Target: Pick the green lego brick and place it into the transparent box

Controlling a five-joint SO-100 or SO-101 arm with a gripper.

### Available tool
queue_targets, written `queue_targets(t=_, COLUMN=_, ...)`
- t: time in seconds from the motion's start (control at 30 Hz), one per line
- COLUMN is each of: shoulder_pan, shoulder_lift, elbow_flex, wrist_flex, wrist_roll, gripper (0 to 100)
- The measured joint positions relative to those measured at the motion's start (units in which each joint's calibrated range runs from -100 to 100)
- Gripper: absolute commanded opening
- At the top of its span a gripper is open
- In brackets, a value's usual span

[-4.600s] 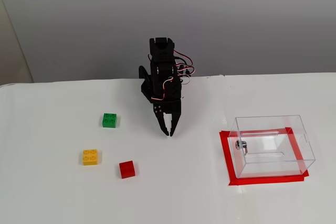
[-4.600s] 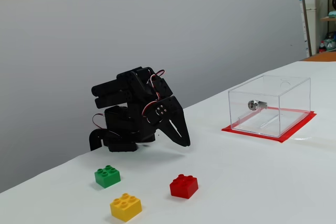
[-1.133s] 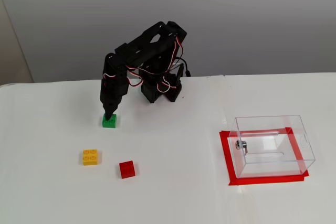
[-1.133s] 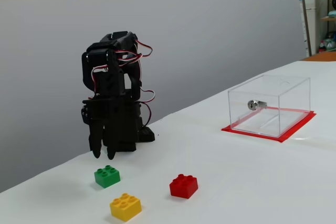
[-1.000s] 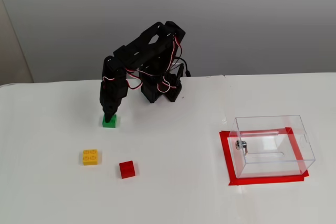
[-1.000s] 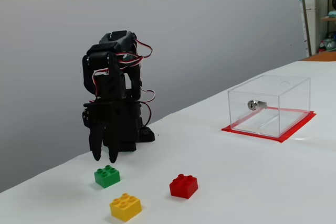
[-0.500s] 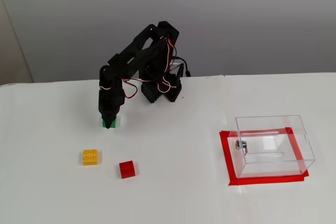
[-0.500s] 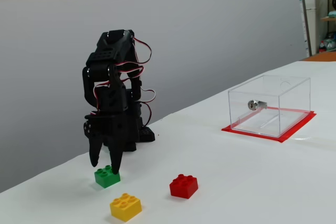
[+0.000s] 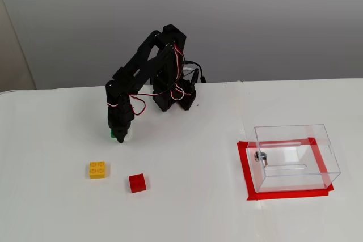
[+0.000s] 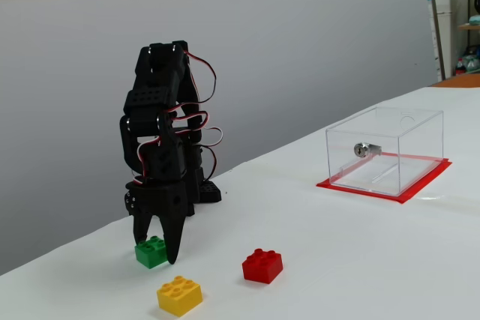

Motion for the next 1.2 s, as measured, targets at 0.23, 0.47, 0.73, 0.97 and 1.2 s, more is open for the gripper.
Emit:
queue_targets(t=0.23, shoulder_pan=0.43, shoulder_lift=0.08, elbow_flex=-0.09, wrist_flex=0.0, wrist_roll=0.0, gripper=23)
queue_targets(t=0.47, shoulder_pan=1.71, shoulder_lift=-0.08, elbow_flex=-0.09, wrist_flex=0.09, wrist_roll=0.0, gripper=2)
queue_targets(t=0.73, shoulder_pan=1.82, shoulder_lift=-0.08, elbow_flex=-0.18, wrist_flex=0.09, wrist_roll=0.05, gripper=2)
queue_targets(t=0.97, shoulder_pan=0.75, shoulder_lift=-3.3, elbow_flex=-1.15, wrist_flex=0.0, wrist_roll=0.24, gripper=2)
queue_targets(t=1.2, shoulder_pan=-4.27, shoulder_lift=-14.04, elbow_flex=-1.5, wrist_flex=0.09, wrist_roll=2.2, gripper=2)
